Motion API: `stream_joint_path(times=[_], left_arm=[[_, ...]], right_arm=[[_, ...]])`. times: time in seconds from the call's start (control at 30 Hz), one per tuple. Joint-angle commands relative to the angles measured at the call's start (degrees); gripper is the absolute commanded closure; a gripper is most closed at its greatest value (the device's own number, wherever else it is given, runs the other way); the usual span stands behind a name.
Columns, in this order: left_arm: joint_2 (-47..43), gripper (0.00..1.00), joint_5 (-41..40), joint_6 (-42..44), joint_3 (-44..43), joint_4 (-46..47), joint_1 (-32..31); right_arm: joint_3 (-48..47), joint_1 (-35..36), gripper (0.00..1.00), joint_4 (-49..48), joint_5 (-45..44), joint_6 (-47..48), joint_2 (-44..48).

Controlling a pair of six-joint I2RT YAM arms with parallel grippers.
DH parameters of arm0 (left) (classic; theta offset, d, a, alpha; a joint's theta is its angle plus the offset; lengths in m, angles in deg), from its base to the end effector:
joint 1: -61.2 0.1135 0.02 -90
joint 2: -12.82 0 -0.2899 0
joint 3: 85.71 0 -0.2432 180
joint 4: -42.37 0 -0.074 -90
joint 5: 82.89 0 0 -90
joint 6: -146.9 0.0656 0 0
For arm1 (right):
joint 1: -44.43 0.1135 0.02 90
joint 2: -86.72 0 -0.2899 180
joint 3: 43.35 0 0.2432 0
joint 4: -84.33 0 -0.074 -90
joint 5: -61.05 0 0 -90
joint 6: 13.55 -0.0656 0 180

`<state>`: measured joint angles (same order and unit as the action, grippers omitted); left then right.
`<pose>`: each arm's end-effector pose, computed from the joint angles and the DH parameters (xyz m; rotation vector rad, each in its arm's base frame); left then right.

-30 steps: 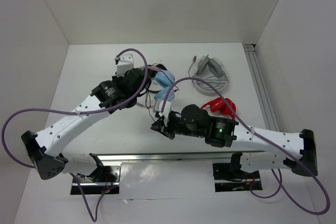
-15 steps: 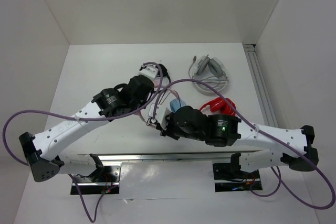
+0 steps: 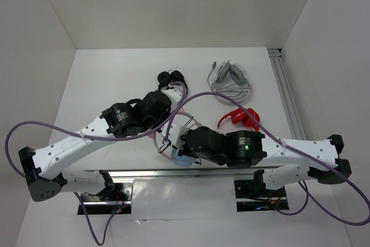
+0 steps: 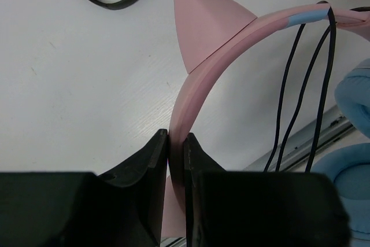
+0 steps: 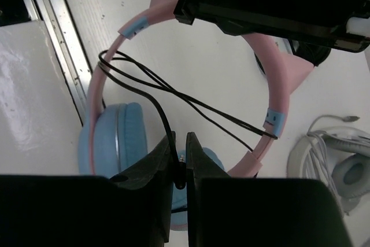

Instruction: Wrap the headphones

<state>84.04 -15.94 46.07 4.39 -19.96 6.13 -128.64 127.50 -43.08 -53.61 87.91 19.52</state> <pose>0.1667 -0.1938 0.3731 0.6665 2.1624 -0.1392 0.0572 0.2438 0.3806 -1.3850 1.6099 0.2754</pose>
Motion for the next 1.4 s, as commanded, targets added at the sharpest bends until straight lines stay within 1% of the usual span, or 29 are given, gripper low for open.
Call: stream_joint_path(times=[0.0, 0.07, 0.27, 0.37, 0.4, 0.43, 0.47, 0.5, 0.57, 0.7, 0.8, 0.83, 0.9, 0.97, 1.1, 1.23, 1.37], left_arm=[[-2.4, 1.00, 5.8, 1.8, -0.8, 1.9, -1.1], [-1.9, 1.00, 7.8, 2.3, -1.9, 1.1, -1.6], [0.1, 1.00, 9.8, 2.3, -3.3, -2.0, -3.6], [0.1, 1.00, 12.2, 3.1, -3.3, -2.6, -4.1], [0.1, 1.00, 12.2, 3.1, -2.8, -2.6, -4.1], [-0.6, 1.00, 12.2, 3.1, -2.8, -2.6, -4.1], [-1.2, 1.00, 11.7, 3.1, -2.3, -2.6, -4.1], [-1.2, 1.00, 11.7, 2.5, -2.3, -2.6, -4.1], [-1.9, 1.00, 11.7, 2.5, -1.7, -2.6, -4.1], [-2.4, 1.00, 11.2, 2.0, -1.7, -3.7, -4.1], [-3.0, 1.00, 11.8, 2.0, -1.7, -4.3, -4.1], [-3.0, 1.00, 11.8, 2.0, -1.7, -4.3, -4.6], [-3.0, 1.00, 12.4, 1.4, -2.3, -5.9, -4.6], [-3.0, 1.00, 12.4, 1.4, -3.8, -6.7, -5.1], [-3.0, 1.00, 12.4, 0.9, -5.0, -8.0, -5.7], [-3.6, 1.00, 13.1, 0.9, -5.0, -8.0, -5.7], [-4.9, 1.00, 13.7, 0.9, -5.0, -8.0, -5.7]], right_arm=[[-2.2, 2.1, 0.92, 4.1, -6.1, 0.5, 0.3], [-2.2, 3.9, 0.92, 5.2, -9.1, 0.0, 0.3], [-2.2, 9.7, 0.91, 9.5, -19.3, -3.1, -2.4], [-1.7, 10.8, 0.91, 11.3, -21.2, -4.4, -2.4], [-1.7, 10.8, 0.89, 12.0, -21.9, -4.4, -2.4], [-1.7, 10.8, 0.89, 12.0, -21.9, -4.4, -2.4], [-1.7, 10.8, 0.85, 12.5, -21.9, -5.0, -1.9], [-1.7, 10.8, 0.84, 12.5, -22.5, -5.0, -1.9], [-1.7, 10.8, 0.83, 13.0, -23.1, -5.7, -1.3], [-0.3, 10.8, 0.83, 13.6, -24.5, -6.4, -0.7], [1.6, 10.8, 0.80, 12.4, -26.3, -6.4, 0.3], [1.6, 10.8, 0.78, 12.4, -26.8, -7.0, 0.8], [2.1, 10.3, 0.72, 12.4, -27.4, -7.0, 1.4], [2.9, 9.1, 0.70, 11.9, -27.5, -7.0, 2.2], [3.4, 7.3, 0.70, 10.6, -26.6, -7.0, 4.0], [5.2, 6.7, 0.70, 10.0, -25.9, -7.0, 4.0], [6.2, 4.5, 0.70, 9.4, -25.2, -7.0, 3.4]])
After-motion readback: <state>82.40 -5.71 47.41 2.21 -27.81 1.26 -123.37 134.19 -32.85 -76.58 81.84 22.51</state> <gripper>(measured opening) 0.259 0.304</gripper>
